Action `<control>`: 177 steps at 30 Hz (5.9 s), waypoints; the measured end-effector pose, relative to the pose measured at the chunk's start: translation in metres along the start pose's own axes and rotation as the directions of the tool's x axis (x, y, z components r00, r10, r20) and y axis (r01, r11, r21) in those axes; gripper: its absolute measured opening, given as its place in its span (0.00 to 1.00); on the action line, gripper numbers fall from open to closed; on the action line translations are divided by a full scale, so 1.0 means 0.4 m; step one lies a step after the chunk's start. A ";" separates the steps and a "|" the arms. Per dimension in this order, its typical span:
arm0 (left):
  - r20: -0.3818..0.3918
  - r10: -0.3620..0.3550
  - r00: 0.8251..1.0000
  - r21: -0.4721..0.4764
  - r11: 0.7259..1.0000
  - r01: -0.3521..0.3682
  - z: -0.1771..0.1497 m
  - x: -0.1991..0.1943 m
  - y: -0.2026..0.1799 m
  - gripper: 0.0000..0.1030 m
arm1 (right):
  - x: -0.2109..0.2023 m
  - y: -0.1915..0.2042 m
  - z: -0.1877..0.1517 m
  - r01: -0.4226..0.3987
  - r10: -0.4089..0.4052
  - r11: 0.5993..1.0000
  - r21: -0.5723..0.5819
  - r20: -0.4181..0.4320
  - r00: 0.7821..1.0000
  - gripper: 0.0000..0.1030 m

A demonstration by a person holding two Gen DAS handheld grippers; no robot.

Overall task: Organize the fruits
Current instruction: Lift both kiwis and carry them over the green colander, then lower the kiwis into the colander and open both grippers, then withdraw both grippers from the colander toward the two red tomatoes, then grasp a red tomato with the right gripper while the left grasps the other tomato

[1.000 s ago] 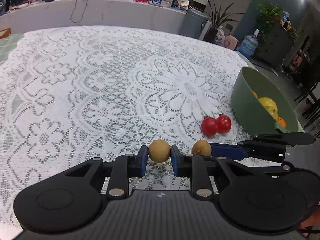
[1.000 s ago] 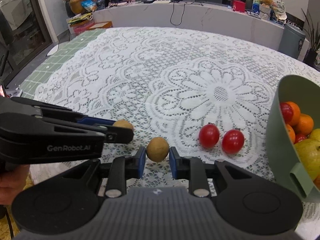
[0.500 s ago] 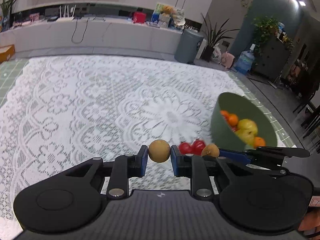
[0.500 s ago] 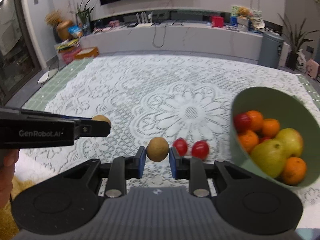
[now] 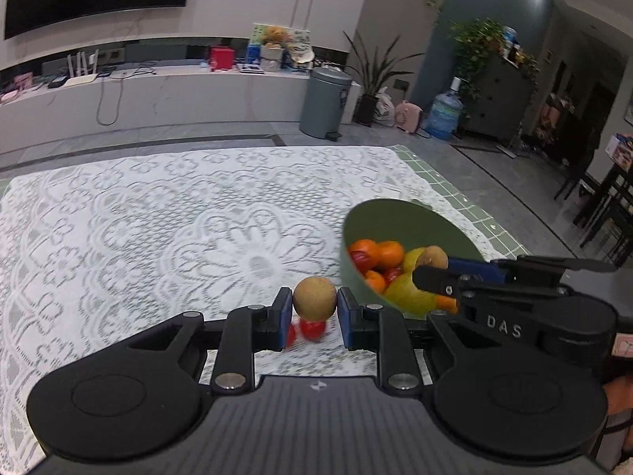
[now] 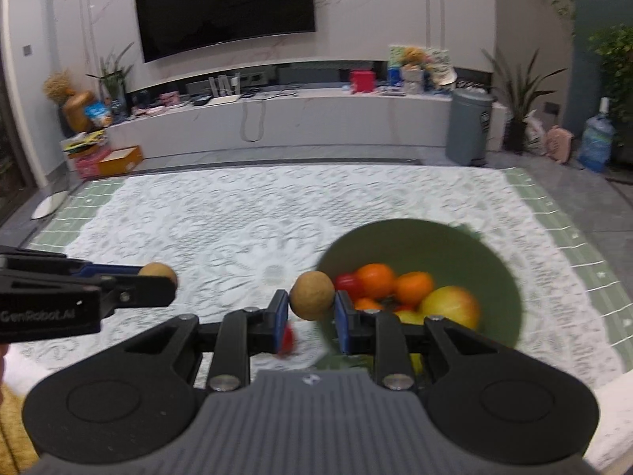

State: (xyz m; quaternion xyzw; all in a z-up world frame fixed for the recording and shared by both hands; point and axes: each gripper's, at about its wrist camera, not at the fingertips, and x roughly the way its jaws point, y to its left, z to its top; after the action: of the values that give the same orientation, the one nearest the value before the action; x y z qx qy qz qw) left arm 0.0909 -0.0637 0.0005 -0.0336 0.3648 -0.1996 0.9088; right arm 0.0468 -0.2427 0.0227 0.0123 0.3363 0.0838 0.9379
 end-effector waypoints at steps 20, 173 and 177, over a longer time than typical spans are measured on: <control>-0.091 -0.001 0.996 0.136 0.991 0.013 0.078 0.201 -0.137 0.26 | 0.126 -0.128 0.059 0.174 -0.175 0.984 0.028 0.019 0.984 0.21; -0.128 -0.029 0.991 -0.030 0.999 0.025 -0.103 0.173 0.187 0.44 | 0.271 0.212 -0.079 0.079 -0.154 0.926 -0.370 -0.178 0.972 0.26; -0.136 -0.045 0.990 -0.031 0.999 0.041 -0.105 0.184 0.190 0.43 | 0.292 0.222 -0.088 0.101 -0.196 0.907 -0.408 -0.198 0.960 0.26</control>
State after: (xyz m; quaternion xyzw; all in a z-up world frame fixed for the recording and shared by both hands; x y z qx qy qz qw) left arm 0.1362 -0.0188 -0.0936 -0.0405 0.4281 -0.2157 0.8767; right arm 0.1001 -0.1372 -0.0711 -0.2126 0.4207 0.0785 0.8784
